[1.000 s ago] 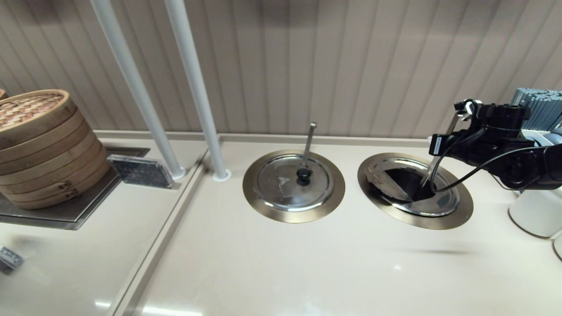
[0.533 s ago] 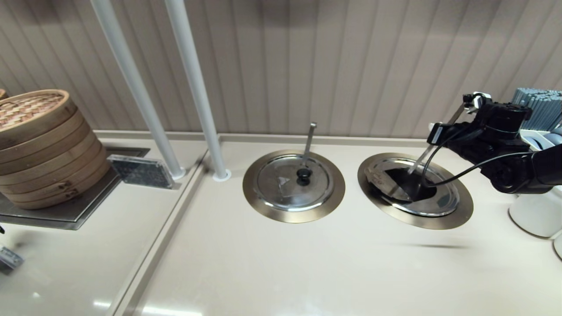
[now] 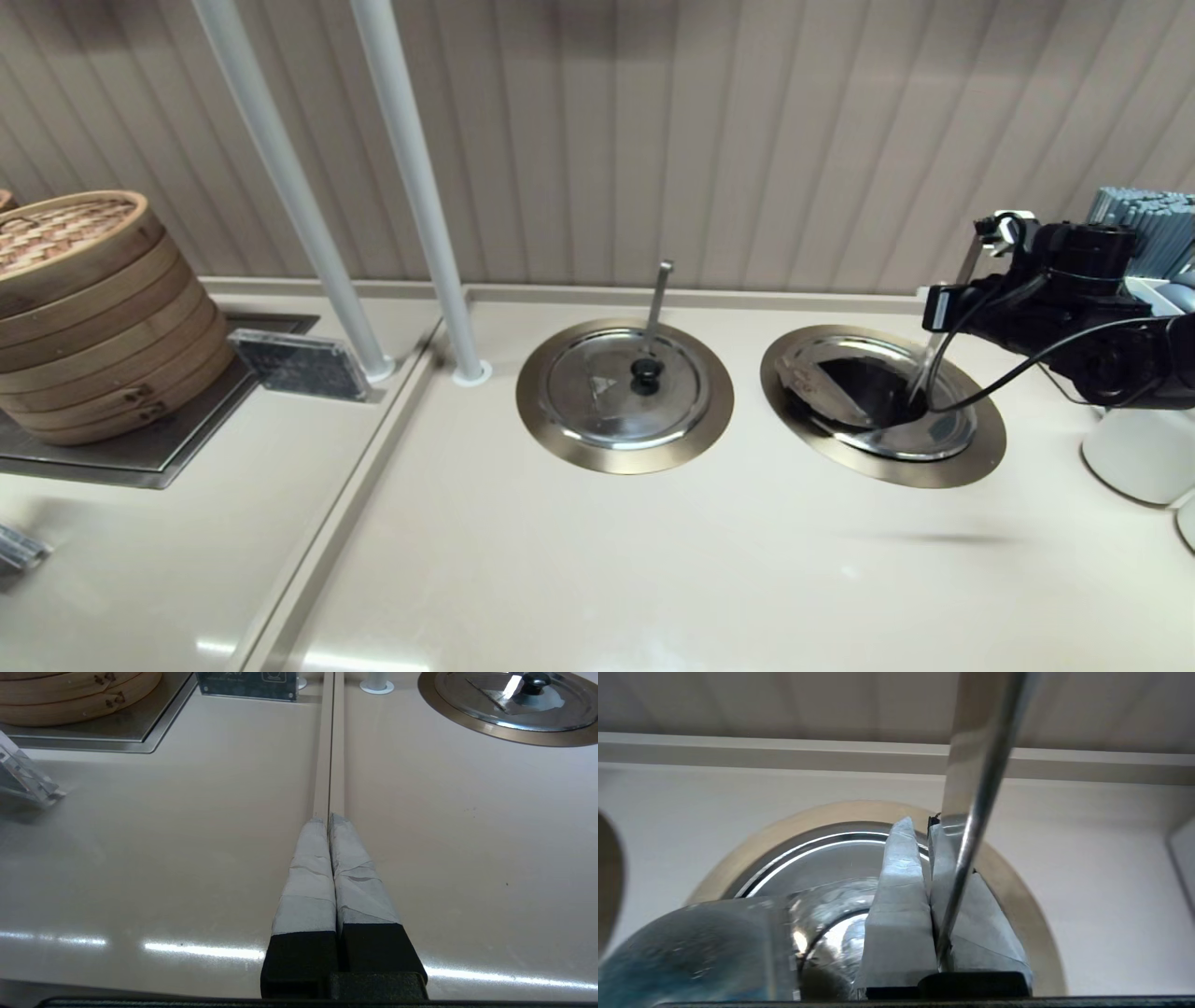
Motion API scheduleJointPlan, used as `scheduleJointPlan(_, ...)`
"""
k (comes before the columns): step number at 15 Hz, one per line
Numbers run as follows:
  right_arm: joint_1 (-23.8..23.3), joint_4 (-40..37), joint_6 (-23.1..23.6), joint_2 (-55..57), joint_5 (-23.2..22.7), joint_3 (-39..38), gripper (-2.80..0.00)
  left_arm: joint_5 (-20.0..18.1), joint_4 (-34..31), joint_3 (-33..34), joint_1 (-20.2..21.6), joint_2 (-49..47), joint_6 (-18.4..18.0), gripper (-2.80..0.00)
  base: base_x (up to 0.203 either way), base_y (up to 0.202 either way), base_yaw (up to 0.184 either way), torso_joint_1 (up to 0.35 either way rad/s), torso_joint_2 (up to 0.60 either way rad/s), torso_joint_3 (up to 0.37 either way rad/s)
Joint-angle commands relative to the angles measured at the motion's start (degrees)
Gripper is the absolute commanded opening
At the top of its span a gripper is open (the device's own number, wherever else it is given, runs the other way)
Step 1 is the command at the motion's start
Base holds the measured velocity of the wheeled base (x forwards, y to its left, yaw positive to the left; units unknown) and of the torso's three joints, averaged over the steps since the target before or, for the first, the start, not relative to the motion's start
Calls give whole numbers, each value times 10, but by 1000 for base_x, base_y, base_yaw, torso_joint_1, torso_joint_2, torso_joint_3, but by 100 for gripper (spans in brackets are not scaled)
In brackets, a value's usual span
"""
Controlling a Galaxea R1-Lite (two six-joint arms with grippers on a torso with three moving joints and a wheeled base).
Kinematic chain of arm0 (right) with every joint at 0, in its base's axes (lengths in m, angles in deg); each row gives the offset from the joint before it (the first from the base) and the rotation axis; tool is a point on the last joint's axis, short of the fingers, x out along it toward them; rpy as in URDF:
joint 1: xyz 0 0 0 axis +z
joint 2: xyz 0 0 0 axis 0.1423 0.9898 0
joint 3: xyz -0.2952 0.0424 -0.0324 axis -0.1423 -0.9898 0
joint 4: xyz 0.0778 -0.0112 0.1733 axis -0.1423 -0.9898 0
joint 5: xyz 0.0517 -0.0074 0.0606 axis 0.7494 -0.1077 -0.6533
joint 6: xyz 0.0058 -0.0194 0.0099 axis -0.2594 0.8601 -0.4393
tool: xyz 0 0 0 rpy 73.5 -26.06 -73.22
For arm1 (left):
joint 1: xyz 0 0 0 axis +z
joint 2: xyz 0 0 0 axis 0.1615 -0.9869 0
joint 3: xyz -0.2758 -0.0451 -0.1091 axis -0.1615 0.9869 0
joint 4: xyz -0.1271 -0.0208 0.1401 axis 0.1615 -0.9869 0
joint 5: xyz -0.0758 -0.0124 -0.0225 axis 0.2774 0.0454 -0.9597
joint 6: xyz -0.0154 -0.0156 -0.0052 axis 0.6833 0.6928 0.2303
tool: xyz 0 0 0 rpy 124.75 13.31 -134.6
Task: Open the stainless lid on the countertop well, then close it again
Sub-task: Stir with a spoon
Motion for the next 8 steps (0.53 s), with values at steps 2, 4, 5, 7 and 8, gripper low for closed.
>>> scheduleJointPlan(2, 1, 15, -2, 34, 25, 22, -280, 0, 0, 1, 0, 0, 1, -280, 0, 0, 0, 0, 0, 0)
scheduleJointPlan(4, 11, 43, -50, 38, 25, 23, -280, 0, 0, 0, 0, 0, 1, -280, 0, 0, 0, 0, 0, 0)
scheduleJointPlan(5, 22, 49, -79, 35, 23, 22, -280, 0, 0, 0, 0, 0, 0, -280, 0, 0, 0, 0, 0, 0)
scheduleJointPlan(7, 34, 50, -105, 16, 9, 10, -280, 0, 0, 0, 0, 0, 1, -280, 0, 0, 0, 0, 0, 0)
scheduleJointPlan(8, 34, 46, -105, 6, 3, 5, -280, 0, 0, 1, 0, 0, 1, -280, 0, 0, 0, 0, 0, 0)
